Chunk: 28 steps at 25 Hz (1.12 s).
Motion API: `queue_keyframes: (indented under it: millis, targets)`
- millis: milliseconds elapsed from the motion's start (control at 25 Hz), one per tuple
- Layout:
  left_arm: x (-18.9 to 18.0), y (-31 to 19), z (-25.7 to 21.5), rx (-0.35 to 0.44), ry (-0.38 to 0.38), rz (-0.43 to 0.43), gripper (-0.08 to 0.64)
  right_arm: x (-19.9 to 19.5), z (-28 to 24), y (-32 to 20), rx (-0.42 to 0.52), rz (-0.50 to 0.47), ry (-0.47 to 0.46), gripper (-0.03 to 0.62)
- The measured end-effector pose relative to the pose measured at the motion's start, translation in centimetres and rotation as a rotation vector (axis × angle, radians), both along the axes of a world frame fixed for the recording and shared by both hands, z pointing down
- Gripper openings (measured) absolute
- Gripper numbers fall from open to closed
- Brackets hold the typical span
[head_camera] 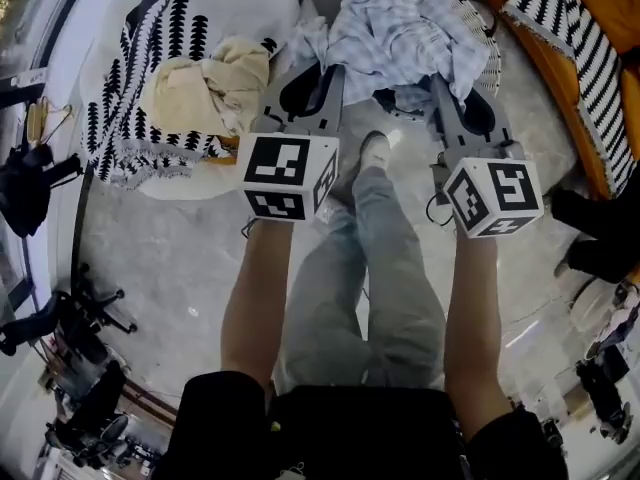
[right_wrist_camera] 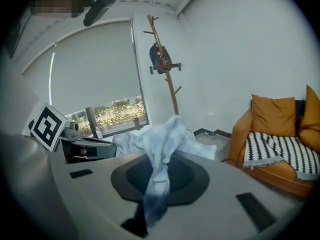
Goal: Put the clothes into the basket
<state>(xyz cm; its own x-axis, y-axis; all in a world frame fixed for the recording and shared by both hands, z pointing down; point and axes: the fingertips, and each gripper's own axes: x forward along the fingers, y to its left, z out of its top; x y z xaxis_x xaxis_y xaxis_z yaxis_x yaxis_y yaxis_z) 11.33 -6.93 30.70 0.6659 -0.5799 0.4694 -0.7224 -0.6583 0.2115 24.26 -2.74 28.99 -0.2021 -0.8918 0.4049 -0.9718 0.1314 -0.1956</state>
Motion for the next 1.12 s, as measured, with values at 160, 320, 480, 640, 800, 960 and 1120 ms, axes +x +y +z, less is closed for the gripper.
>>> queue_keyframes:
  millis: [160,320,480,640,800,960,1120]
  targets:
    - [6.9,-0.1,1.9,-0.024,-0.008,0.109,0.043,6.1,2.3,1.3,-0.043,0.117,-0.012,0.048]
    - [11.0,-0.7,5.3,-0.071,-0.038,0.139,0.043,9.6,5.9,1.7,-0.109,0.167,-0.019,0.048]
    - [13.0,-1.6,10.2,-0.151,-0.112,0.145,0.043,11.4,10.4,1.5,-0.189,0.174,-0.025,0.048]
    - [14.6,-2.2,14.8,-0.263,-0.167,0.146,0.043,12.8,14.6,1.2,-0.269,0.175,-0.039,0.048]
    - [15.4,-2.3,18.7,-0.331,-0.221,0.146,0.043,13.3,18.7,0.9,-0.343,0.165,-0.053,0.049]
    - [15.9,-2.1,21.6,-0.394,-0.226,0.146,0.074,13.5,22.4,0.6,-0.422,0.156,-0.062,0.102]
    - [16.2,-2.6,22.2,-0.404,-0.183,0.118,0.124,13.9,24.5,0.3,-0.471,0.155,-0.063,0.176]
